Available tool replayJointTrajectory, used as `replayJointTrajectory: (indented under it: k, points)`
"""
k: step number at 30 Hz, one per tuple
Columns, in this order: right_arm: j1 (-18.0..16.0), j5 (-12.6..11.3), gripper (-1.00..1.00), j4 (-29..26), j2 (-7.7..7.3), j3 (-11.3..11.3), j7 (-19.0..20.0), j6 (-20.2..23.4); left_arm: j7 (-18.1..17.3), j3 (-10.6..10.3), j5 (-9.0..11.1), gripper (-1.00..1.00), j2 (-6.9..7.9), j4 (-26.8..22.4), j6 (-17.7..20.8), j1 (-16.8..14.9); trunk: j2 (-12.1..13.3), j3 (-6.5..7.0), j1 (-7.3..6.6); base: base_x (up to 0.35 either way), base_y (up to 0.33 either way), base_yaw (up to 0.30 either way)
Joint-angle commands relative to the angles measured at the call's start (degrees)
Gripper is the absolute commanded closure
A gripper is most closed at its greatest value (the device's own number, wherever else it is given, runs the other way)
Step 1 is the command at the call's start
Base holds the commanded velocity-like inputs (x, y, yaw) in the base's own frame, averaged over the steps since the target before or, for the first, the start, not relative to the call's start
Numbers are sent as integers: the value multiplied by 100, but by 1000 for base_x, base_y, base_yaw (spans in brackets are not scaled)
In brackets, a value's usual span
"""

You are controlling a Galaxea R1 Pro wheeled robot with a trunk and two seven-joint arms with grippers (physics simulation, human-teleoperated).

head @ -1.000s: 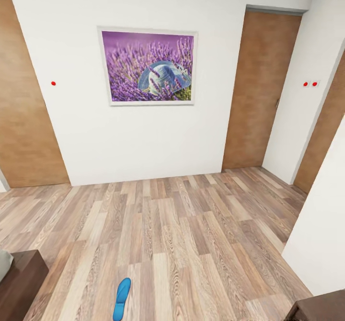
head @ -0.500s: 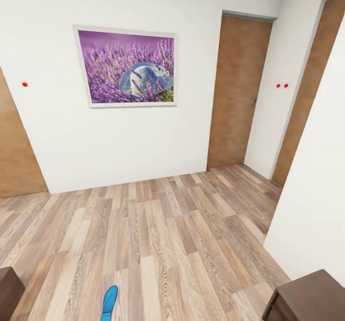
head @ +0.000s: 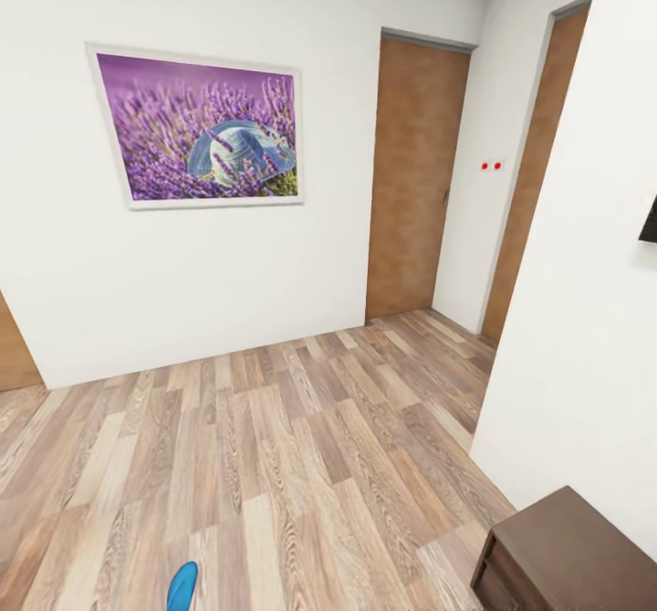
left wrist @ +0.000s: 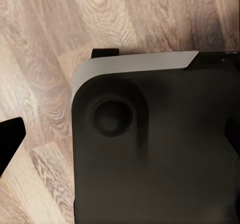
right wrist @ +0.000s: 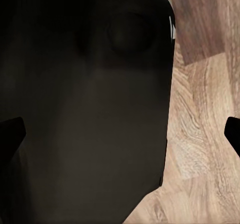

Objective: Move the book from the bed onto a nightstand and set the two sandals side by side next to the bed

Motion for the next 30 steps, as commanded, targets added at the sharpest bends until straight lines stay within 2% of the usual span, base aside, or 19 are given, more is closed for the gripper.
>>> replayJointTrajectory:
  k: [1, 15, 30]
  points:
    - [-3, 1, -100, 0, 0, 1, -2, 0, -1, 0, -2, -100, 1, -1, -15, 0, -3, -3, 0, 0, 0, -219]
    - [-3, 1, -100, 3, -10, -2, 1, 0, -1, 0, 0, -100, -3, 1, -13, 0, -3, 35, 0, 0, 0, -202]
    - [-3, 40, -100, 7, 3, 12, 6, 0, -1, -8, -4, -100, -4, 1, -19, 3, -3, 40, 0, 0, 0, -27]
